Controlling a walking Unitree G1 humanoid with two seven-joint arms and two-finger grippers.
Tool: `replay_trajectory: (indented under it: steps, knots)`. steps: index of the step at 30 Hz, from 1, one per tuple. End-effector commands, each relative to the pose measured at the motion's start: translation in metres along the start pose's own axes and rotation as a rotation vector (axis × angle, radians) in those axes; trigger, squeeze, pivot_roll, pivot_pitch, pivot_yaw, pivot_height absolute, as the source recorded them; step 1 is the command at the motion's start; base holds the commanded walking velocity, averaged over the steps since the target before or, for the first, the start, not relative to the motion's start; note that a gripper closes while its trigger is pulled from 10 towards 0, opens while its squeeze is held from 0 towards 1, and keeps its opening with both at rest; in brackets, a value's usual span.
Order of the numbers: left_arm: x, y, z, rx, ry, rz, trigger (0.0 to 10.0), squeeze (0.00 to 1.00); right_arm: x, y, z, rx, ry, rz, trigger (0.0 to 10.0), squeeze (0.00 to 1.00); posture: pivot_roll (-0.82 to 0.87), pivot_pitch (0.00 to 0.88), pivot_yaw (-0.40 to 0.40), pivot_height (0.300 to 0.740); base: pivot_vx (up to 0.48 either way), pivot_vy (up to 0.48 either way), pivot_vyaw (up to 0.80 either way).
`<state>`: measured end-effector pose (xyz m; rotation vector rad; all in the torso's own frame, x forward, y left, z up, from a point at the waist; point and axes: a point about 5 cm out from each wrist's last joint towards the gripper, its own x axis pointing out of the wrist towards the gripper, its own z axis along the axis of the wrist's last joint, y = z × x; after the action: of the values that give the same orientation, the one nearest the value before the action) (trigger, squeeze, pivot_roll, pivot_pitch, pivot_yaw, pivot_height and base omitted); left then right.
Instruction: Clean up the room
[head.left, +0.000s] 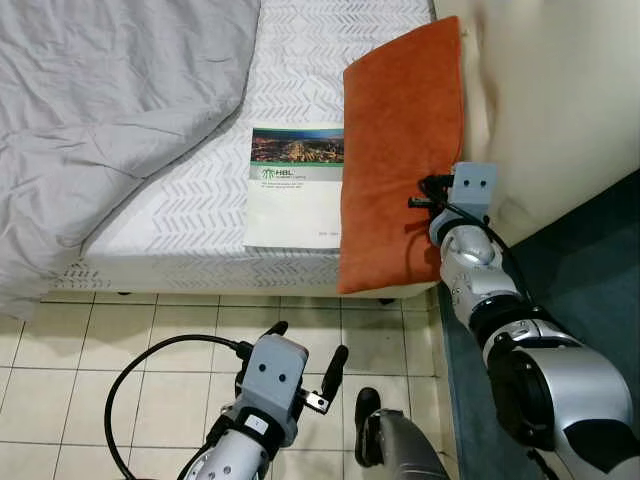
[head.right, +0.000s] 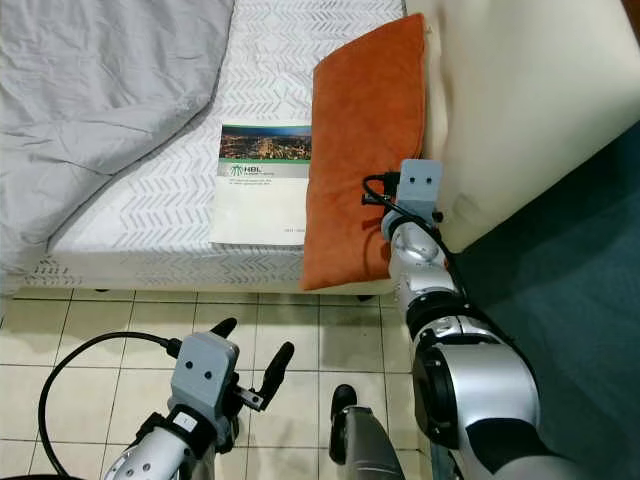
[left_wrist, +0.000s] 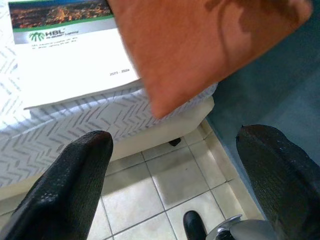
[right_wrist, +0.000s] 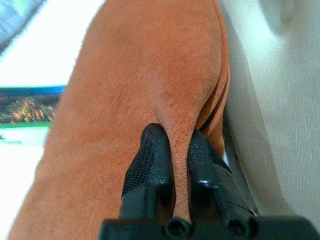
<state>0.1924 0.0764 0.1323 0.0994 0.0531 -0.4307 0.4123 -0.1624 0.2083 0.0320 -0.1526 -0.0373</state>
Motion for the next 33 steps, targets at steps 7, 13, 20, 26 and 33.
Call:
replay_trajectory:
  steps: [7, 13, 20, 26, 33]
  knots:
    - [0.006, 0.003, -0.005, 0.027, 0.02, 0.026, 10.0, 0.0, -0.021, -0.014, 0.026, -0.031, -0.265, -0.033, 10.0, 0.0, 0.05, 0.513, -0.099, 0.74, 0.0, 0.0, 0.0]
    - [0.006, 0.004, 0.001, 0.032, -0.005, 0.021, 10.0, 0.0, -0.054, -0.029, 0.058, -0.088, -0.361, -0.136, 10.0, 0.0, 0.04, 0.494, -0.111, 0.74, 0.158, 0.0, 0.0]
    - [0.006, 0.01, 0.006, 0.011, -0.022, 0.053, 10.0, 0.0, -0.106, -0.028, 0.063, -0.103, -0.321, -0.142, 10.0, 0.0, -0.01, 0.461, -0.126, 0.74, 0.378, 0.207, 0.0]
    - [0.012, 0.018, 0.016, 0.006, -0.059, 0.129, 10.0, 0.0, -0.134, -0.02, 0.048, -0.108, -0.191, -0.108, 10.0, 0.0, -0.03, 0.454, -0.108, 0.74, 0.381, 0.291, 0.0]
    - [0.015, 0.019, 0.017, 0.031, -0.058, 0.102, 10.0, 0.0, -0.139, -0.015, 0.046, -0.094, -0.137, -0.11, 10.0, 0.0, -0.02, 0.456, -0.105, 0.74, 0.382, 0.29, 0.0]
